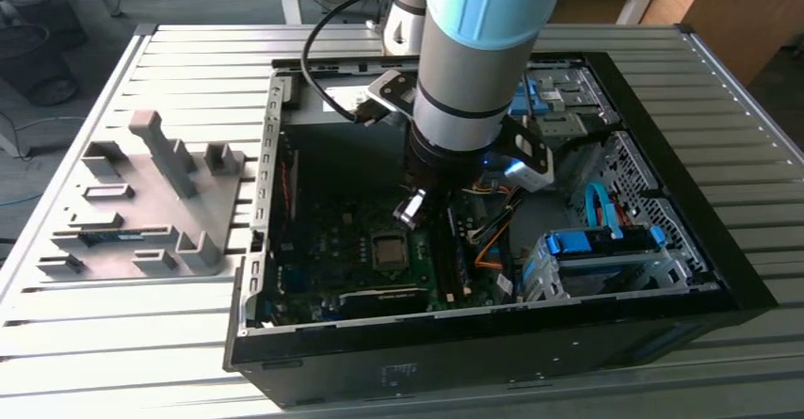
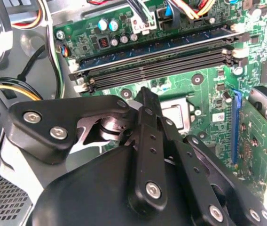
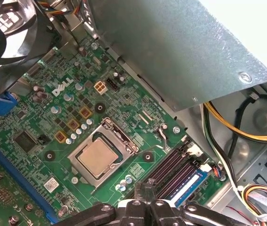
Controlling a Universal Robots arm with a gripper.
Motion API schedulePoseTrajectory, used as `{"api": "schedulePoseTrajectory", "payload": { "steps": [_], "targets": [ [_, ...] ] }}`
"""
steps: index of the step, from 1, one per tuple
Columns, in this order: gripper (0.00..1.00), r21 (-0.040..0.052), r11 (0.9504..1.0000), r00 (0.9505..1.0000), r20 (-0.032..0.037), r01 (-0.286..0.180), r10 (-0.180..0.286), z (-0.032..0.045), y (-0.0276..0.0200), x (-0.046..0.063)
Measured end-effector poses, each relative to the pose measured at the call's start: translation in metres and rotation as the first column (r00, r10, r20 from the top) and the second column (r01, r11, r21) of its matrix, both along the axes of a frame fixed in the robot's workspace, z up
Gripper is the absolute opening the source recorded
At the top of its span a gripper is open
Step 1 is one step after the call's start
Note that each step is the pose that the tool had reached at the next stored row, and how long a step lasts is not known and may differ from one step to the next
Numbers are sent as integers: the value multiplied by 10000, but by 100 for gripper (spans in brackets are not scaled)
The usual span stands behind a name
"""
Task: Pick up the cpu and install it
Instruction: 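Close the cpu cover, then install the first cpu locking lever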
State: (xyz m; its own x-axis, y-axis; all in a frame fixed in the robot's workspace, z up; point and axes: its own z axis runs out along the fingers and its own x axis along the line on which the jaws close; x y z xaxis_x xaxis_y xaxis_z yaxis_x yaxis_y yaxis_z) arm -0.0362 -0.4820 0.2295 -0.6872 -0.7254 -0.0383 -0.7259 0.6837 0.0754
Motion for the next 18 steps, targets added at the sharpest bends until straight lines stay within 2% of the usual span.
{"api": "schedulePoseTrajectory", "payload": {
  "steps": [7, 8, 10, 14, 16, 18],
  "targets": [
    [10, -1, 10000, 9999, 107, -2, 2, 0, 0, 0],
    [10, -7, 10000, 9999, 106, -3, 3, 6, -1, 0],
    [10, 0, 10000, 9999, 109, -9, 9, 59, 0, 0],
    [10, 6, 10000, 9999, 109, -15, 15, 222, 0, 0],
    [10, 25, 9999, 9999, 103, -106, 106, 225, 4, 0],
    [10, 33, 9992, 9991, 98, -403, 403, 226, 4, -1]
  ]
}}
